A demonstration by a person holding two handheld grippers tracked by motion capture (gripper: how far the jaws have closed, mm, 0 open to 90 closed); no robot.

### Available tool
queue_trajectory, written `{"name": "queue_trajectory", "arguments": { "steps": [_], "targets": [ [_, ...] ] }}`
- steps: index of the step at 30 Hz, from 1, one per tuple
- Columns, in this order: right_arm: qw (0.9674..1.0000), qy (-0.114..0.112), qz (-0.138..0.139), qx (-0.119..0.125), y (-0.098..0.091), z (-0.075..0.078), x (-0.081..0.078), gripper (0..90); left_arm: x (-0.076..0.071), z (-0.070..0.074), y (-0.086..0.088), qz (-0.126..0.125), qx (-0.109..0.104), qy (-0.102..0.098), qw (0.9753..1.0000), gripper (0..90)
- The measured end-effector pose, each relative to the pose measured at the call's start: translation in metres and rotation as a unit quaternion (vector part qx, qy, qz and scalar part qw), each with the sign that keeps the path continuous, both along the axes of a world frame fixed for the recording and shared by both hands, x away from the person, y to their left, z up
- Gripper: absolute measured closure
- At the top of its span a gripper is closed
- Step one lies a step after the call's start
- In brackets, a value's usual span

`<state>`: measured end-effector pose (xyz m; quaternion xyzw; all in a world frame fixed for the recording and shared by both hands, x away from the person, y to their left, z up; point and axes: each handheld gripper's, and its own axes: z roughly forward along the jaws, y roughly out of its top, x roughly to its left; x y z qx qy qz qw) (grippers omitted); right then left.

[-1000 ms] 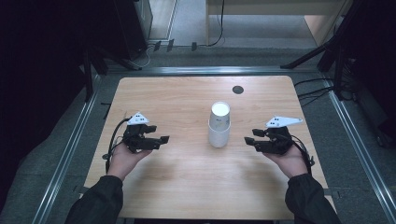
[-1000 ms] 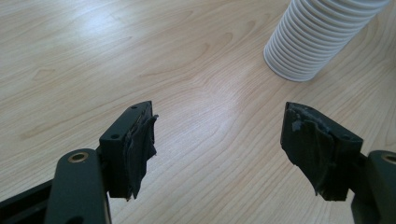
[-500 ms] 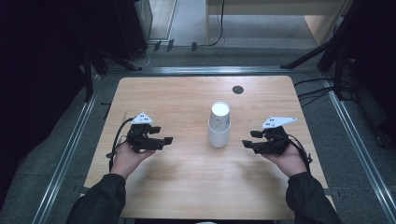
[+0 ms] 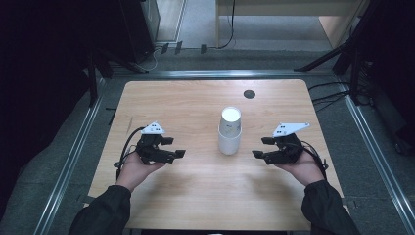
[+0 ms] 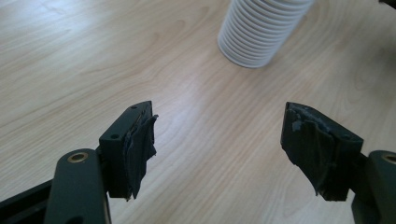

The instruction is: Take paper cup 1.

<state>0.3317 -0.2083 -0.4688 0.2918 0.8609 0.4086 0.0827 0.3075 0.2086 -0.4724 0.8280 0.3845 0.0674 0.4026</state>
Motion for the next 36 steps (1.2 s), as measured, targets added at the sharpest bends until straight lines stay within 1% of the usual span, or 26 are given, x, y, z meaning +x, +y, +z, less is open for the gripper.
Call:
{"name": "queue_trajectory", "arguments": {
  "steps": [1, 2, 3, 4, 5, 6, 7, 9, 10, 11, 13, 15, 16, 17, 18, 20, 21, 22, 23, 25, 30, 32, 34, 36],
  "targets": [
    [1.0, 0.0, 0.006, -0.003, -0.002, 0.009, 0.004, 35.6, -0.001, 0.001, -0.001, -0.005, -0.003, 0.0, 1.0, 26.0],
    [0.9999, 0.003, 0.009, -0.002, -0.003, 0.012, 0.005, 35.6, -0.002, 0.002, -0.001, -0.01, -0.008, 0.001, 0.9999, 26.0],
    [0.9999, 0.005, 0.014, -0.001, -0.003, 0.016, 0.007, 35.5, -0.004, 0.001, -0.001, -0.012, -0.007, 0.003, 0.9999, 26.0],
    [0.9999, 0.005, 0.014, -0.001, -0.003, 0.016, 0.007, 35.5, -0.004, 0.001, -0.001, -0.012, -0.007, 0.003, 0.9999, 26.0],
    [0.9998, 0.007, 0.018, -0.003, -0.003, 0.02, 0.008, 35.4, -0.005, 0.0, -0.001, -0.016, -0.001, 0.004, 0.9999, 26.0],
    [0.9993, 0.01, 0.032, -0.016, -0.001, 0.028, 0.013, 35.0, -0.007, -0.001, 0.0, -0.019, 0.011, 0.002, 0.9998, 26.0],
    [0.9989, 0.008, 0.04, -0.022, 0.0, 0.031, 0.014, 34.9, -0.009, -0.002, 0.001, -0.022, 0.016, 0.001, 0.9996, 26.0],
    [0.9974, 0.006, 0.062, -0.035, 0.005, 0.04, 0.02, 34.3, -0.01, -0.003, 0.003, -0.017, 0.009, -0.001, 0.9998, 26.0],
    [0.9968, 0.008, 0.071, -0.037, 0.007, 0.044, 0.022, 34.3, -0.01, -0.003, 0.003, -0.017, 0.009, -0.001, 0.9998, 25.9],
    [0.996, 0.008, 0.081, -0.037, 0.009, 0.048, 0.025, 34.0, -0.009, -0.003, 0.004, -0.016, -0.001, 0.002, 0.9999, 25.9],
    [0.995, 0.007, 0.09, -0.043, 0.013, 0.054, 0.031, 33.7, -0.01, -0.002, 0.003, -0.017, -0.003, 0.001, 0.9999, 25.9],
    [0.9937, 0.006, 0.099, -0.051, 0.016, 0.06, 0.038, 33.3, -0.011, -0.001, 0.001, -0.021, 0.001, -0.002, 0.9998, 25.9],
    [0.993, 0.006, 0.104, -0.055, 0.018, 0.062, 0.04, 33.2, -0.012, -0.001, 0.001, -0.022, 0.005, -0.005, 0.9997, 25.9],
    [0.993, 0.006, 0.104, -0.055, 0.018, 0.062, 0.04, 33.2, -0.012, -0.001, 0.001, -0.022, 0.005, -0.005, 0.9997, 25.9],
    [0.9916, 0.005, 0.112, -0.064, 0.024, 0.066, 0.047, 32.6, -0.013, -0.001, 0.0, -0.023, 0.007, -0.007, 0.9997, 25.9],
    [0.9901, 0.003, 0.118, -0.076, 0.029, 0.069, 0.05, 31.6, -0.013, 0.0, 0.0, -0.022, 0.005, -0.01, 0.9997, 25.9],
    [0.9883, -0.001, 0.125, -0.088, 0.031, 0.071, 0.053, 31.2, -0.013, 0.0, 0.0, -0.022, 0.005, -0.01, 0.9997, 25.9],
    [0.9883, -0.001, 0.125, -0.088, 0.031, 0.071, 0.053, 31.2, -0.013, 0.0, 0.0, -0.023, 0.005, -0.011, 0.9997, 25.9],
    [0.9867, -0.001, 0.134, -0.092, 0.035, 0.076, 0.057, 30.1, -0.012, 0.0, 0.001, -0.022, 0.006, -0.012, 0.9997, 25.9],
    [0.9861, 0.002, 0.138, -0.092, 0.037, 0.079, 0.06, 29.6, -0.011, 0.0, 0.002, -0.022, 0.008, -0.011, 0.9997, 25.9],
    [0.9829, 0.009, 0.159, -0.093, 0.044, 0.087, 0.069, 27.6, -0.01, 0.0, 0.002, -0.023, 0.009, -0.009, 0.9997, 25.9],
    [0.981, 0.014, 0.163, -0.104, 0.048, 0.088, 0.071, 25.5, -0.012, -0.001, -0.002, -0.029, 0.013, -0.01, 0.9994, 25.9],
    [0.9782, 0.019, 0.173, -0.114, 0.054, 0.087, 0.074, 23.9, -0.012, -0.001, -0.003, -0.032, 0.016, -0.011, 0.9993, 25.9],
    [0.9757, 0.016, 0.178, -0.127, 0.06, 0.087, 0.077, 23.2, -0.012, 0.0, -0.004, -0.034, 0.017, -0.011, 0.9992, 25.9]
  ]
}}
